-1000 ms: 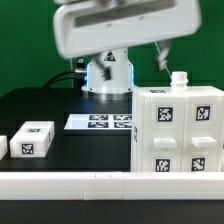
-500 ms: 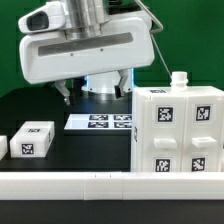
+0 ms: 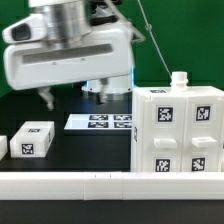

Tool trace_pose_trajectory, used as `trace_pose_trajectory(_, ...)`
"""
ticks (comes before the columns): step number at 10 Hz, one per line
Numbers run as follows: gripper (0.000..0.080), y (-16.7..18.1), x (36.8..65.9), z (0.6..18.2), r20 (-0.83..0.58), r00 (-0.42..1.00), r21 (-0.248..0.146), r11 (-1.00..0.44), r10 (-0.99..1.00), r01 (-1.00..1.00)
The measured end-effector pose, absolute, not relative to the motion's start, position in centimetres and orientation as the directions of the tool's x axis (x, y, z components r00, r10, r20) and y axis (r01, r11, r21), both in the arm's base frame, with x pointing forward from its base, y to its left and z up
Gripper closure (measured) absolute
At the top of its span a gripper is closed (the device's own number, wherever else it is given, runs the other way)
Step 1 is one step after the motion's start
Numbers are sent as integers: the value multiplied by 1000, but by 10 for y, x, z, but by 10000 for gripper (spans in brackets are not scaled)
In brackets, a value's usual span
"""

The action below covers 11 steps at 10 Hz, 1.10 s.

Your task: Assemble cabinet

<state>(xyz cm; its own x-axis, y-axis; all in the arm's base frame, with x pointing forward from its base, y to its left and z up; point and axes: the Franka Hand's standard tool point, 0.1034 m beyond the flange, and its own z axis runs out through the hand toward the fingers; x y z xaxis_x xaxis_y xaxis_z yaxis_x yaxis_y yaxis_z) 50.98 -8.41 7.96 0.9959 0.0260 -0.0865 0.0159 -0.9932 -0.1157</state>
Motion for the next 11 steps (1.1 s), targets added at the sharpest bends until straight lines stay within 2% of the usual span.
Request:
trace_pose_trajectory(1,151,-103,501,75,-80,997,-108,-994,22,13)
trace_pose_trajectory(6,151,-98,502,74,-84,996,-108,-994,24,15)
trace_pose_trajectory(7,151,-109,497,68,-96,995,-102,-995,19,10)
trace_pose_trajectory(8,151,-133,493,65,-77,997,-75,-997,4,-1)
trace_pose_trajectory(9,151,-145,489,63,-67,998,-64,-998,12,8)
trace_pose_trajectory(11,151,-140,490,63,-68,998,-66,-998,16,12)
